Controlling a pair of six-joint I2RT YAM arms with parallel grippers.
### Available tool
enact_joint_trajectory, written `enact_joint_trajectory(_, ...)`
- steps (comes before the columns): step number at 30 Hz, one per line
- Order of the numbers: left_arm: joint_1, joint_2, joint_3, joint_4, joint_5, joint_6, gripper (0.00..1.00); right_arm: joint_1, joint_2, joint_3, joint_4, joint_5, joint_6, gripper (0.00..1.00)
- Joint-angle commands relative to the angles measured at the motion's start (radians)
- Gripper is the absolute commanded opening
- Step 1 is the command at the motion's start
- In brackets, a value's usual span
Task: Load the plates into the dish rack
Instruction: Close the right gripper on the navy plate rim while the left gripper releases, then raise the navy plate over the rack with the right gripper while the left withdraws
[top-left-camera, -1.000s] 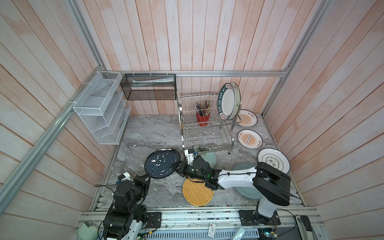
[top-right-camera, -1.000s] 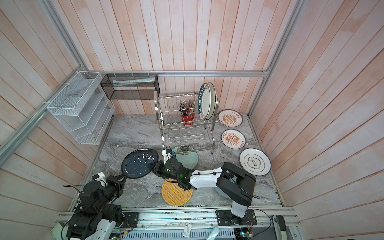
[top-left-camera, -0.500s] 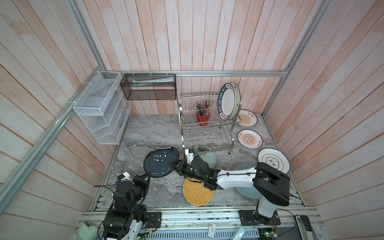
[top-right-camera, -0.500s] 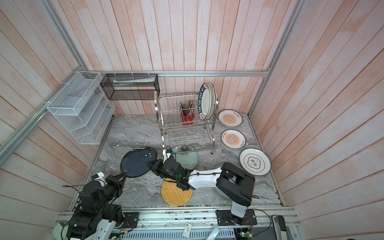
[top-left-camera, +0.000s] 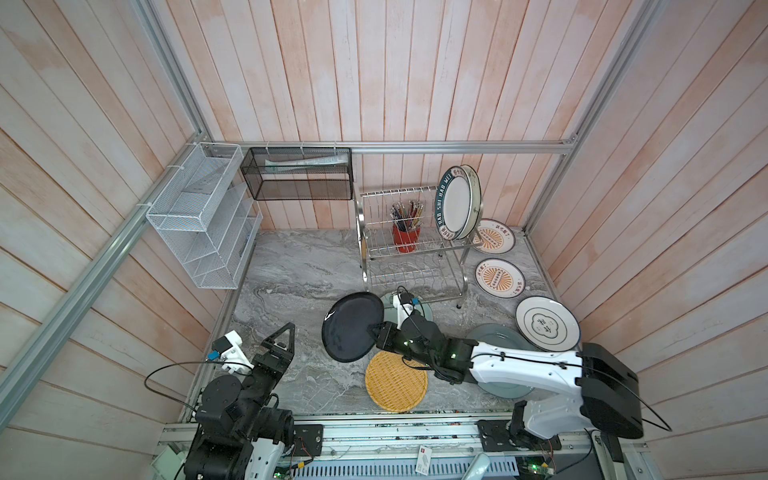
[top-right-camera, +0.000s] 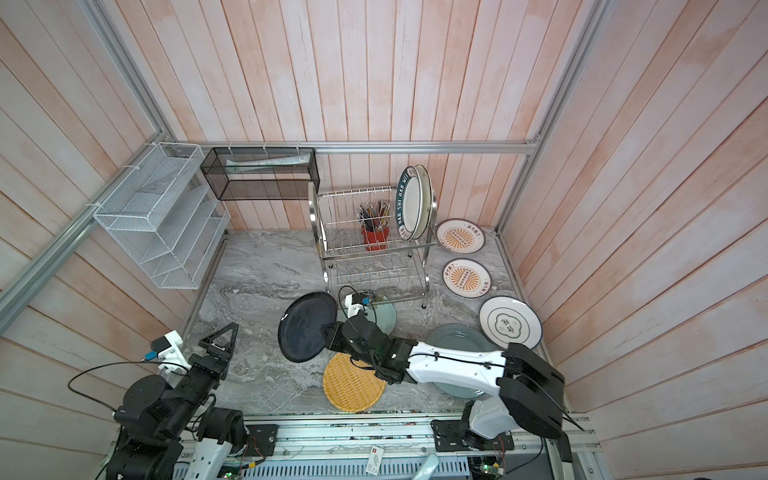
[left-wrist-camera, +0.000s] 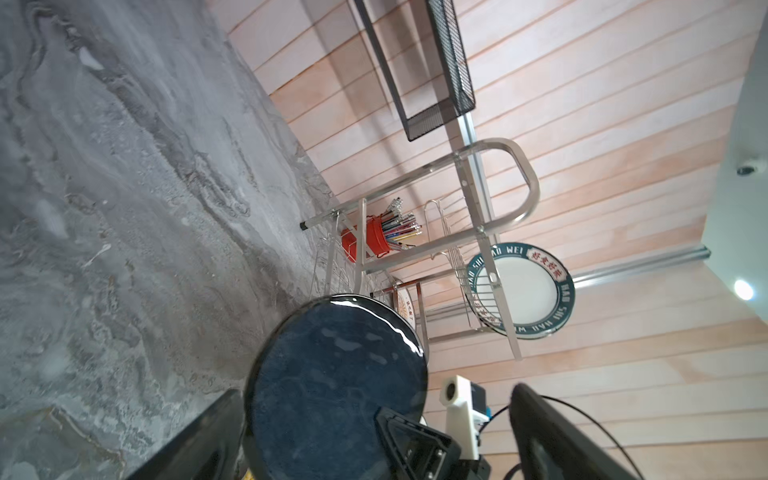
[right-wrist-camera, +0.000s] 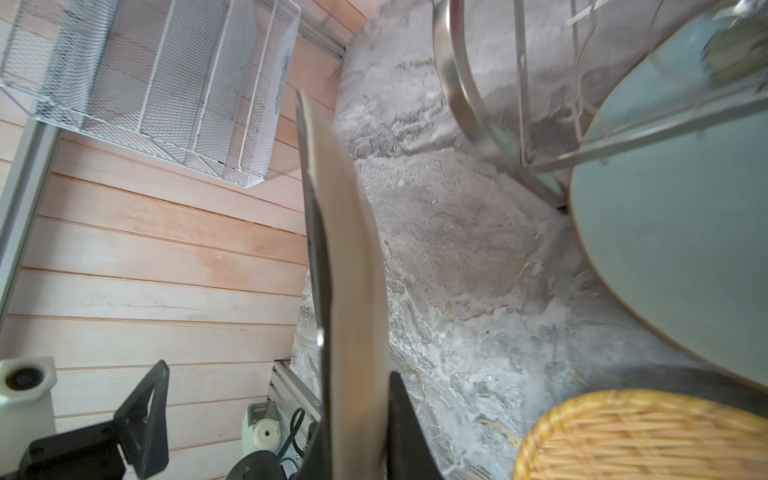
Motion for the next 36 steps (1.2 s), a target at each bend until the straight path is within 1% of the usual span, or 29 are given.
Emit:
enact_joint_trajectory(1,-0.005,0.077,0.008,0.111,0.133,0.203,1.0,-0.004,-0.154,0.017,-0.087,0.069,-0.181,0.0)
enact_joint_trajectory(6,-0.005,0.226,0.03,0.254,0.34,0.37,1.0,-0.004,-0.353,0.035,-0.301,0.091,-0.305,0.0)
enact_joint_trajectory(9,-0.005,0.324,0.055,0.277,0.414,0.446,1.0,-0.003,-0.455,0.071,-0.416,0.106,-0.381,0.0)
enact_joint_trajectory(11,-0.005,0.368,0.056,0.308,0.455,0.475,1.0,-0.003,-0.508,0.096,-0.477,0.127,-0.416,0.0)
enact_joint_trajectory(16,-0.005,0.423,0.043,0.372,0.536,0.528,1.0,-0.003,-0.576,0.2,-0.611,0.181,-0.509,0.0)
enact_joint_trajectory(18,-0.005,0.433,0.037,0.367,0.562,0.561,1.0,-0.003,-0.57,0.269,-0.664,0.203,-0.549,0.0)
enact_joint_trajectory(22,-0.005,0.421,0.024,0.318,0.562,0.63,1.0,-0.003,-0.529,0.411,-0.72,0.27,-0.618,0.0)
enact_joint_trajectory(26,-0.005,0.379,0.009,0.323,0.567,0.647,1.0,-0.003,-0.457,0.56,-0.742,0.345,-0.7,0.0)
enact_joint_trajectory(30,-0.005,0.364,0.004,0.357,0.577,0.672,1.0,-0.004,-0.361,0.734,-0.742,0.441,-0.809,0.0)
enact_joint_trajectory(33,-0.003,0.357,-0.015,0.375,0.554,0.681,1.0,-0.003,-0.271,0.874,-0.74,0.529,-0.902,0.0)
enact_joint_trajectory(36,0.001,0.344,-0.037,0.407,0.56,0.668,1.0,-0.007,-0.197,0.967,-0.688,0.617,-1.013,0.0)
